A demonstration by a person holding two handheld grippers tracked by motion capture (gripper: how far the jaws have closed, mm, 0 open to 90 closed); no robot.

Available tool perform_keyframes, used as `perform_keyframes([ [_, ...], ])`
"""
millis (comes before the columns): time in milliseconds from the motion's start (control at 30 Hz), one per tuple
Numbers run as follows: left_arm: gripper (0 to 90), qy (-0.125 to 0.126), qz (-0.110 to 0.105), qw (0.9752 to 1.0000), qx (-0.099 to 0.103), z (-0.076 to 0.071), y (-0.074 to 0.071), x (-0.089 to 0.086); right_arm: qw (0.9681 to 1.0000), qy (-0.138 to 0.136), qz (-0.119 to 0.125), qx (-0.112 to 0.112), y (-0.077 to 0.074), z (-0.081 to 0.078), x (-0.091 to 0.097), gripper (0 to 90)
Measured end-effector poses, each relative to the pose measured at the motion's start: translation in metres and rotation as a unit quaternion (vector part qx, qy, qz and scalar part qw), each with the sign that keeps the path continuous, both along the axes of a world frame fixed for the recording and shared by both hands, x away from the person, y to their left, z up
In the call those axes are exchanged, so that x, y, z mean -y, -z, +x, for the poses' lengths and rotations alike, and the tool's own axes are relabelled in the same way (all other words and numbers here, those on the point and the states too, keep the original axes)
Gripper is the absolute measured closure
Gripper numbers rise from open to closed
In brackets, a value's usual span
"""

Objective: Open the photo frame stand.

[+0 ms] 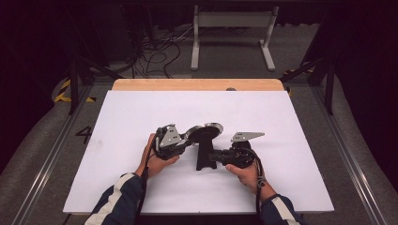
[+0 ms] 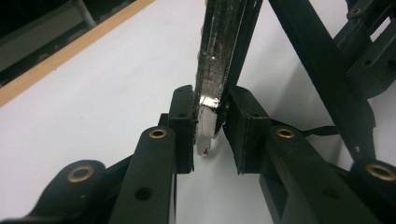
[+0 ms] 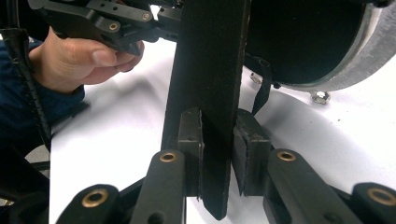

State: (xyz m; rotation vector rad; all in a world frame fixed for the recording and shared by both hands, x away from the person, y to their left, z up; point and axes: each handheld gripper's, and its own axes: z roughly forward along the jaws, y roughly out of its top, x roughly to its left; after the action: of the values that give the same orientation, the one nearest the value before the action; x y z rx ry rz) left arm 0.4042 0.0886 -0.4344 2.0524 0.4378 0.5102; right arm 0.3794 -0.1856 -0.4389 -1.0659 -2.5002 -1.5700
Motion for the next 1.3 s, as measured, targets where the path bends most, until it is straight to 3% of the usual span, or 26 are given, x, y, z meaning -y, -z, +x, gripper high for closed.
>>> perform_keyframes([
  [267, 73.4, -0.007, 0.005, 0.9998, 0.016, 0.001, 0.002, 0.002, 1.0, 0.009, -0.003, 0.001, 0.001, 0.001, 0.001, 74.5],
  [467, 73.5, -0.002, 0.005, 0.9998, 0.018, 0.002, 0.003, 0.002, 0.9998, 0.014, -0.013, 0.007, 0.002, 0.001, 0.0, 74.1],
  [800, 72.8, 0.006, 0.005, 0.9999, 0.011, 0.0, 0.004, 0.001, 0.9995, 0.008, -0.03, 0.005, 0.005, -0.002, -0.001, 74.2],
  [1100, 68.5, 0.007, -0.007, 0.9999, 0.0, 0.001, 0.005, -0.003, 0.9992, 0.015, -0.035, 0.005, 0.004, -0.004, 0.001, 74.2],
  [1300, 61.3, 0.005, -0.01, 0.9999, -0.009, 0.002, 0.004, -0.007, 0.9979, 0.03, -0.051, 0.027, -0.004, -0.011, 0.005, 71.7],
])
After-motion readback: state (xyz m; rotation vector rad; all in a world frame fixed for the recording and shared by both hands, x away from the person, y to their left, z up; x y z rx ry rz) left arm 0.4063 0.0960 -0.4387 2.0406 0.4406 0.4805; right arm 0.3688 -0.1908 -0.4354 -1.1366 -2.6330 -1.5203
